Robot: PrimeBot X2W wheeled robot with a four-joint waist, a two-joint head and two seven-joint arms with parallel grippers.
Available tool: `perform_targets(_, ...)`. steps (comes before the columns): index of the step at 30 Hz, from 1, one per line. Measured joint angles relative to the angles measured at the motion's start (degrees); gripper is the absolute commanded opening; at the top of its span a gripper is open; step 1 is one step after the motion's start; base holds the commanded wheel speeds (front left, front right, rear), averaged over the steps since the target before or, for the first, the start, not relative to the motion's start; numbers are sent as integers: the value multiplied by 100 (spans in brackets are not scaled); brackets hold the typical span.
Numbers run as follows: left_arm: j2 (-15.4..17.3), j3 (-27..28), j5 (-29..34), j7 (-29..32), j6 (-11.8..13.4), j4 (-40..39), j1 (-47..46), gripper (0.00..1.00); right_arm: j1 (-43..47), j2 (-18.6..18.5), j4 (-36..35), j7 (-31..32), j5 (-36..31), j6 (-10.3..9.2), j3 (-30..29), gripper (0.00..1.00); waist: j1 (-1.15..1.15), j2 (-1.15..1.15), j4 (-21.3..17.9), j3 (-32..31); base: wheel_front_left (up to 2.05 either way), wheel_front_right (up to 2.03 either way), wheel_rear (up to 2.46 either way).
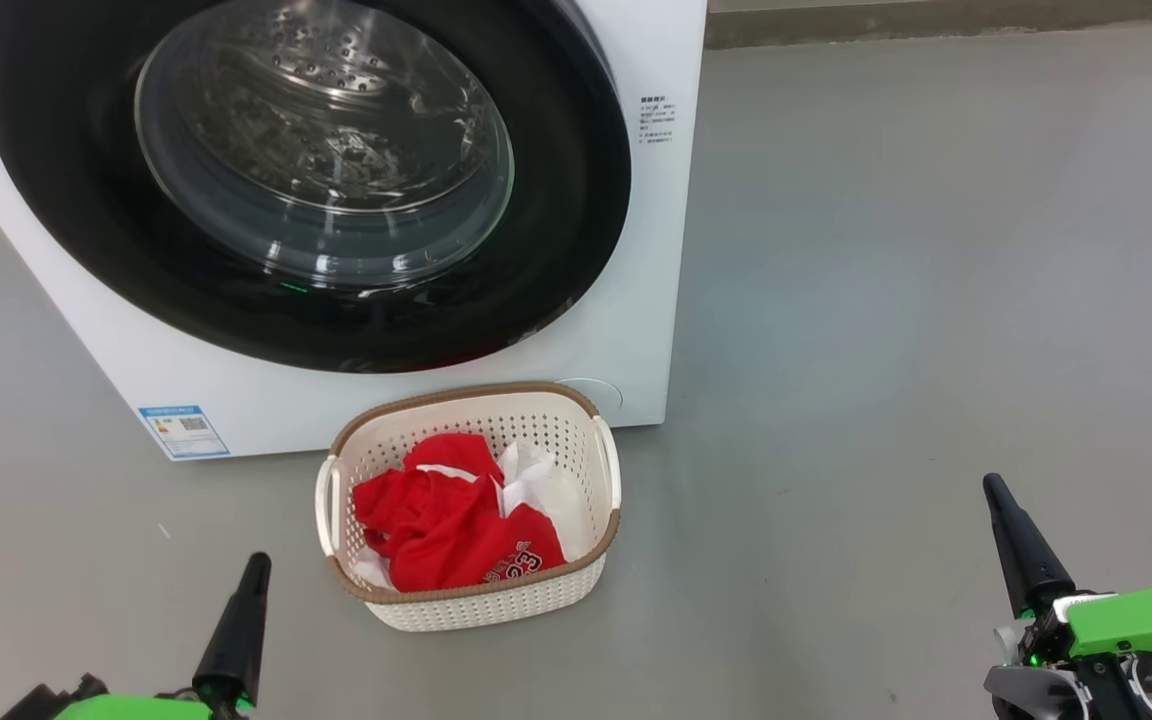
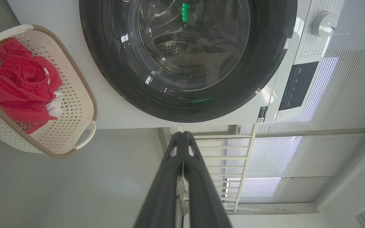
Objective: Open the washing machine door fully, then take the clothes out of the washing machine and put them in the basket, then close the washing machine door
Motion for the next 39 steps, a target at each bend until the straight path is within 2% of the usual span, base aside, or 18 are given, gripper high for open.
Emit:
perform_targets(4, 1, 1, -158, 41, -42, 9, -77, 0, -76, -1, 2, 48, 160, 0, -12, 0, 0, 0, 3, 7, 0, 0, 0)
perform_targets(39, 1, 1, -158, 41, -42, 18, -77, 0, -89, -2, 4, 49, 160, -5, -30, 0, 0, 0, 3, 7, 0, 0, 0)
